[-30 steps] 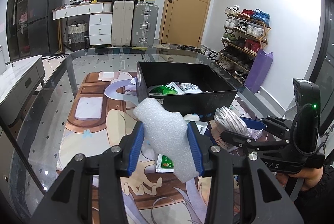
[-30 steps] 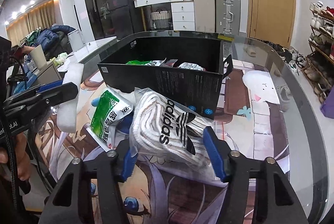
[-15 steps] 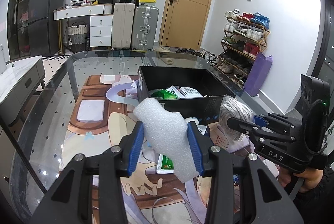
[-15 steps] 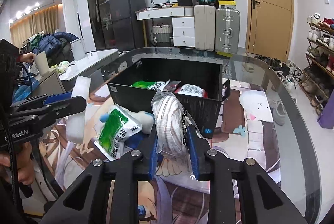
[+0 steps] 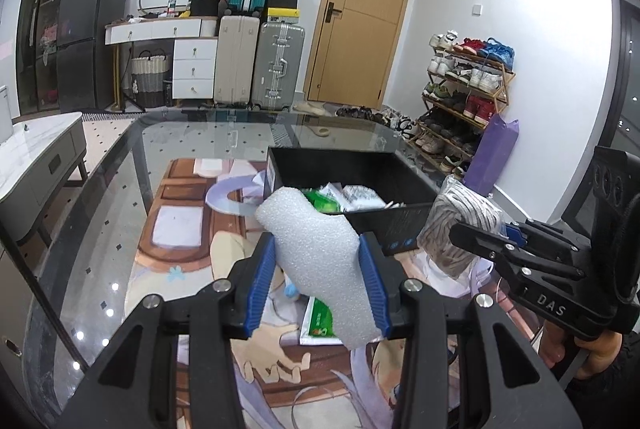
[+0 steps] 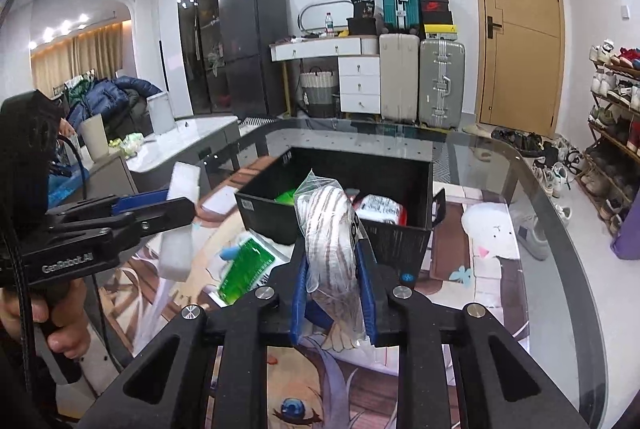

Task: Organize soft objects
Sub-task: 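Carry the foam and rope bag over the bin and open both tools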

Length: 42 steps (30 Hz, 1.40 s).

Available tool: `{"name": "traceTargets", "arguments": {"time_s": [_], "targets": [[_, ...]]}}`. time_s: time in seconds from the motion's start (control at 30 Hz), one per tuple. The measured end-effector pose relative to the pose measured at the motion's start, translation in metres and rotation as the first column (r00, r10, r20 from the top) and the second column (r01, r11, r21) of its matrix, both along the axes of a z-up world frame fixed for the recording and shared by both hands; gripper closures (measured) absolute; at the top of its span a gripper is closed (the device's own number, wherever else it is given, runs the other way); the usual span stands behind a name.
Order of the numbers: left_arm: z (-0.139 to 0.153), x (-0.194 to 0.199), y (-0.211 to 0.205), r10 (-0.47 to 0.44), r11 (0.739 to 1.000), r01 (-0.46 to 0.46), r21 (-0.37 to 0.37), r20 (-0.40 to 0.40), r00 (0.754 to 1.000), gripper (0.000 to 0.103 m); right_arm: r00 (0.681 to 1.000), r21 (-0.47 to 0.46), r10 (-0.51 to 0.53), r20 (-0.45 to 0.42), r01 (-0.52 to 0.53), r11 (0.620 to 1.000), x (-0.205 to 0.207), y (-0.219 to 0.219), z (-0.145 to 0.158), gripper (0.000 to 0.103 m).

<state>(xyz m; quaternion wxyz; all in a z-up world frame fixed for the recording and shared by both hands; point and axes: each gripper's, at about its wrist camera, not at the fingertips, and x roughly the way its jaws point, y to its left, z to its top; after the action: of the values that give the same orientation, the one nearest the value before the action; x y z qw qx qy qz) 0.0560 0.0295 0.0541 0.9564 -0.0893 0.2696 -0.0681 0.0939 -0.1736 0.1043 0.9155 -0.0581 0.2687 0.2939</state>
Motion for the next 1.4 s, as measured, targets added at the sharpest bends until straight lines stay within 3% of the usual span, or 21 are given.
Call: {"name": "traceTargets", "arguments": {"time_s": [0.2,0.73,1.07,1.4], "targets": [[0.014,0.008,-0.002,-0.008,1.0,0.008,0.011,0.035,0.999,0.062,1.0,0.062,0.013,0.026,-0.015,0.998,-0.005,-0.005,0.023,0.081],[0.036,0.049,-0.012,-0.036,0.999,0.034,0.017,0.069,0.997,0.062,0.997,0.102,0.008,0.079,-0.016,0.995,0.011,0.001,0.063,0.081],[0.036,0.075,-0.01,-0.023,1.0,0.024,-0.009,0.057,0.998,0.062,0.997,0.094,0.015,0.074,-0.022,0.995,0.038,0.011,0.061,0.081],[0.017,0.104,-0.011,0.003,1.0,-0.002,-0.021,0.022,1.0,0.062,0.999,0.097,-0.008,0.034,0.005,0.995,0.068,0.016,0.043,0.081]]}}
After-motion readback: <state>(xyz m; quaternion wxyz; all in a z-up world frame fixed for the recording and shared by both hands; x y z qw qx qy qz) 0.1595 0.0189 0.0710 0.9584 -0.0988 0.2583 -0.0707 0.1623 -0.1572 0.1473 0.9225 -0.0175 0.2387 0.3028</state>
